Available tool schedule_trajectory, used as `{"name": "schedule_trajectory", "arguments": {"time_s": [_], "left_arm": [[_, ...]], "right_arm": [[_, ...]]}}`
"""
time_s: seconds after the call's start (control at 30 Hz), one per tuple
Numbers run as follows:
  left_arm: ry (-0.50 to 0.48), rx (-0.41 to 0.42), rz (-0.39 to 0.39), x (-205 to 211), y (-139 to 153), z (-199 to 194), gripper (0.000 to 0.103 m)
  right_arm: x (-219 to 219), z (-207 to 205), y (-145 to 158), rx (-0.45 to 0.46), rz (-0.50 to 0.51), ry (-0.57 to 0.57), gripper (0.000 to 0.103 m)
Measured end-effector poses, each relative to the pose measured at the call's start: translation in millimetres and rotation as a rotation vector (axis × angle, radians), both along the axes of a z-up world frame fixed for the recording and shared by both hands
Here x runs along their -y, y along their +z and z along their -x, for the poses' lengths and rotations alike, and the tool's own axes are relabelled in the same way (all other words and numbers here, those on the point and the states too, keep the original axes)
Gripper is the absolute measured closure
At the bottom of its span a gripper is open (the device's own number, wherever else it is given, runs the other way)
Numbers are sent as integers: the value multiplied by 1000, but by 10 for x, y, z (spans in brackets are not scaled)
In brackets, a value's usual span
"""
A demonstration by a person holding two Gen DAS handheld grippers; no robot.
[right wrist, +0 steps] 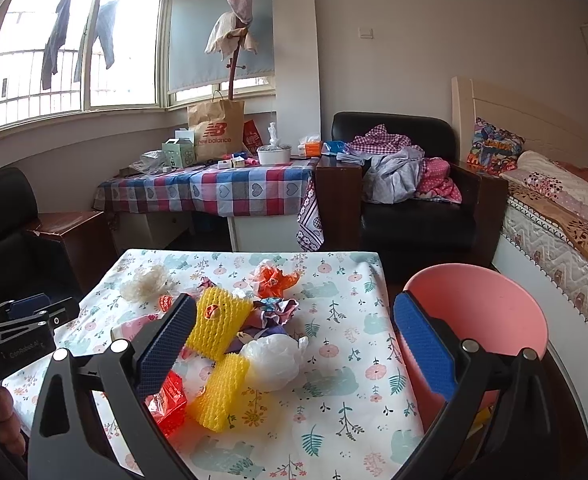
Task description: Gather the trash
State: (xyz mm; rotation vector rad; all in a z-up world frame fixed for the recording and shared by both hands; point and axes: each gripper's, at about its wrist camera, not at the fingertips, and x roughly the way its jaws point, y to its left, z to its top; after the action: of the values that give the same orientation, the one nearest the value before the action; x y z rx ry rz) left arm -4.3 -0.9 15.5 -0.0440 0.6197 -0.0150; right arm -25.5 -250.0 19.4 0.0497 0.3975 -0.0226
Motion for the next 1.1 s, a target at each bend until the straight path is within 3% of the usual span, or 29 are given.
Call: {"name": "schedule_trajectory", "arguments": {"time_s": [1.1], "left_arm": [[-7,20,1,24,86,54,48]], "right_arm": [[52,56,-14,5,-13,-20,3]]}}
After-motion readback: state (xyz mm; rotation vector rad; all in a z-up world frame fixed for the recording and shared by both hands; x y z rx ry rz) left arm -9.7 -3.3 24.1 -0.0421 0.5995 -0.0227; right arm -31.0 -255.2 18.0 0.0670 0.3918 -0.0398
